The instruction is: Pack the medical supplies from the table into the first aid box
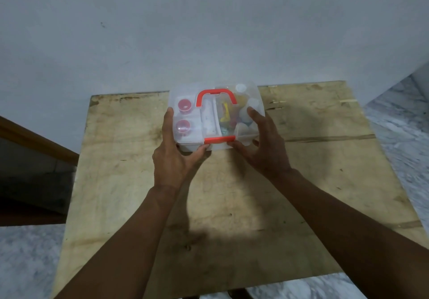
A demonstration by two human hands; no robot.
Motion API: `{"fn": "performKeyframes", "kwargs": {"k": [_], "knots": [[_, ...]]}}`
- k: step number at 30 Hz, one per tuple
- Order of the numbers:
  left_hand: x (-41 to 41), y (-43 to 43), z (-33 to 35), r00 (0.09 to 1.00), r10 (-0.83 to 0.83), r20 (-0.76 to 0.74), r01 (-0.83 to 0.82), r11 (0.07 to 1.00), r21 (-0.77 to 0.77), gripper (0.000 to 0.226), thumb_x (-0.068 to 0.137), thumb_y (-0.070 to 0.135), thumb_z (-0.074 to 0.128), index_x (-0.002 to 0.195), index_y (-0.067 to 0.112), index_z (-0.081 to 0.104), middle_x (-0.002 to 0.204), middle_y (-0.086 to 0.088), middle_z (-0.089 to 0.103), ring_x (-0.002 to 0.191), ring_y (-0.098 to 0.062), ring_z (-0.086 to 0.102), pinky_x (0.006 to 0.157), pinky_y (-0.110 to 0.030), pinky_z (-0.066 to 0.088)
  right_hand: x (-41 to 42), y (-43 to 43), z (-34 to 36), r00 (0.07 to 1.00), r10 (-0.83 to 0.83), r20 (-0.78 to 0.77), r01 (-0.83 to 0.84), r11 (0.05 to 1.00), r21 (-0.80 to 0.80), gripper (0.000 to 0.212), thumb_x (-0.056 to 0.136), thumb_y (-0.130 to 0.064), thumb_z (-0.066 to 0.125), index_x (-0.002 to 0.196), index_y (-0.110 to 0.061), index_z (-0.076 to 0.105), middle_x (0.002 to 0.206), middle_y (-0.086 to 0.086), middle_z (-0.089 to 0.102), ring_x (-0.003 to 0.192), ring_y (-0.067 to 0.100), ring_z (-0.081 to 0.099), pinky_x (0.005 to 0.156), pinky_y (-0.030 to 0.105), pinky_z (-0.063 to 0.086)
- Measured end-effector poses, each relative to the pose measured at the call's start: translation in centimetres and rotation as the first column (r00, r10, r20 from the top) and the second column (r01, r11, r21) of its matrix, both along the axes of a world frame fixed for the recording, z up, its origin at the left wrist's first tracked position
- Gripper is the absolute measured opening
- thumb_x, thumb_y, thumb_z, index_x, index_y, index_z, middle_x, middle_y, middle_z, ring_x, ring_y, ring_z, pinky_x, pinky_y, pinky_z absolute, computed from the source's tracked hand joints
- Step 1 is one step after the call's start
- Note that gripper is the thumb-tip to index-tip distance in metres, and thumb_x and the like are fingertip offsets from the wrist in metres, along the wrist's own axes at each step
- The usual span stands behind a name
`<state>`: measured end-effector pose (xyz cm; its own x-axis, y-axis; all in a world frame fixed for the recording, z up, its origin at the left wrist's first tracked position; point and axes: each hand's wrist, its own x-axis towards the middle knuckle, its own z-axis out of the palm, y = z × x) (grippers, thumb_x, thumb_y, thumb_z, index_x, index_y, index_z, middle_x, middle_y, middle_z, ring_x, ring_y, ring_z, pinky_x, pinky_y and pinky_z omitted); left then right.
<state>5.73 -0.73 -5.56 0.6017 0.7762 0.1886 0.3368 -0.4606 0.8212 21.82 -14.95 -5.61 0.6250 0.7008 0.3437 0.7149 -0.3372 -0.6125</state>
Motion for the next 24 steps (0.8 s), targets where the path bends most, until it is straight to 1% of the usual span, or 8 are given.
{"fn": "performKeyframes", "kwargs": {"k": [3,6,8,11,14,18,20,24], "knots": [[0.2,0.2,0.1,0.999,-0.011,0.030,0.013,0.999,-0.045,0.105,0.074,0.055,0.078,0.155,0.029,0.016,0.142,0.001,0.054,0.113,-0.021,0.065,0.087,-0.019,0.051,0.8,0.4,0.1,1.000,0.020,-0.024,-0.020,0.999,-0.028,0.083,0.080,-0.071,0.055,0.142,-0.022,0.031,0.147,0.012,0.044,0.126,0.027,0.053,0.089,0.047,0.059],[0.9,0.8,0.4,0.996,-0.028,0.082,0.035,0.995,-0.088,0.098,0.078,0.040,0.080,0.149,0.040,0.012,0.144,0.001,0.052,0.115,-0.014,0.061,0.084,-0.001,0.045,1.5,1.2,0.2,0.998,0.020,-0.058,-0.023,0.999,-0.044,0.083,0.079,-0.069,0.057,0.143,-0.025,0.029,0.148,0.010,0.042,0.128,0.027,0.051,0.092,0.048,0.057],[1.5,1.4,0.5,0.993,-0.040,0.115,0.053,0.992,-0.111,0.093,0.078,0.035,0.079,0.145,0.042,0.014,0.142,0.004,0.050,0.114,-0.011,0.059,0.080,0.003,0.044,2.0,1.8,0.2,0.996,0.015,-0.084,-0.018,0.999,-0.040,0.083,0.078,-0.066,0.061,0.143,-0.025,0.030,0.149,0.009,0.042,0.127,0.026,0.051,0.092,0.048,0.057],[2.7,2.4,0.7,0.993,-0.044,0.105,0.055,0.993,-0.107,0.091,0.078,0.038,0.078,0.143,0.044,0.015,0.141,0.004,0.051,0.109,-0.008,0.059,0.078,0.003,0.045,3.1,3.0,0.5,0.992,0.002,-0.123,-0.006,0.999,-0.035,0.083,0.077,-0.058,0.070,0.143,-0.025,0.033,0.149,0.006,0.042,0.128,0.024,0.051,0.093,0.048,0.057],[3.9,3.2,0.7,0.996,-0.024,0.088,0.034,0.993,-0.110,0.091,0.078,0.038,0.079,0.143,0.044,0.015,0.143,-0.001,0.052,0.107,-0.008,0.058,0.080,-0.002,0.046,4.5,4.0,0.6,0.988,-0.007,-0.156,0.002,0.999,-0.033,0.085,0.072,-0.061,0.070,0.141,-0.028,0.033,0.149,0.004,0.041,0.128,0.023,0.050,0.091,0.050,0.057],[4.0,4.1,0.2,0.998,-0.023,0.064,0.029,0.995,-0.093,0.103,0.075,0.046,0.080,0.153,0.038,0.013,0.133,0.005,0.058,0.100,-0.011,0.064,0.083,-0.021,0.054,4.7,4.3,0.0,0.985,-0.012,-0.174,0.009,1.000,-0.018,0.085,0.072,-0.060,0.072,0.141,-0.028,0.035,0.148,0.003,0.040,0.129,0.024,0.049,0.087,0.050,0.058],[3.9,4.5,0.1,0.997,-0.038,0.063,0.045,0.993,-0.105,0.104,0.073,0.052,0.076,0.154,0.036,0.013,0.127,0.014,0.055,0.099,-0.010,0.063,0.082,-0.018,0.052,4.5,4.4,-0.2,0.982,-0.023,-0.185,0.028,0.999,0.023,0.083,0.072,-0.055,0.077,0.140,-0.028,0.037,0.147,0.002,0.042,0.128,0.022,0.050,0.086,0.049,0.059],[4.0,4.5,0.9,0.997,-0.054,0.063,0.062,0.989,-0.134,0.104,0.071,0.056,0.074,0.151,0.043,0.009,0.125,0.020,0.049,0.095,-0.004,0.061,0.079,-0.013,0.049,4.4,4.5,0.2,0.984,-0.014,-0.179,0.016,1.000,0.007,0.082,0.074,-0.058,0.074,0.140,-0.028,0.035,0.146,0.002,0.042,0.125,0.021,0.052,0.087,0.047,0.059]]}}
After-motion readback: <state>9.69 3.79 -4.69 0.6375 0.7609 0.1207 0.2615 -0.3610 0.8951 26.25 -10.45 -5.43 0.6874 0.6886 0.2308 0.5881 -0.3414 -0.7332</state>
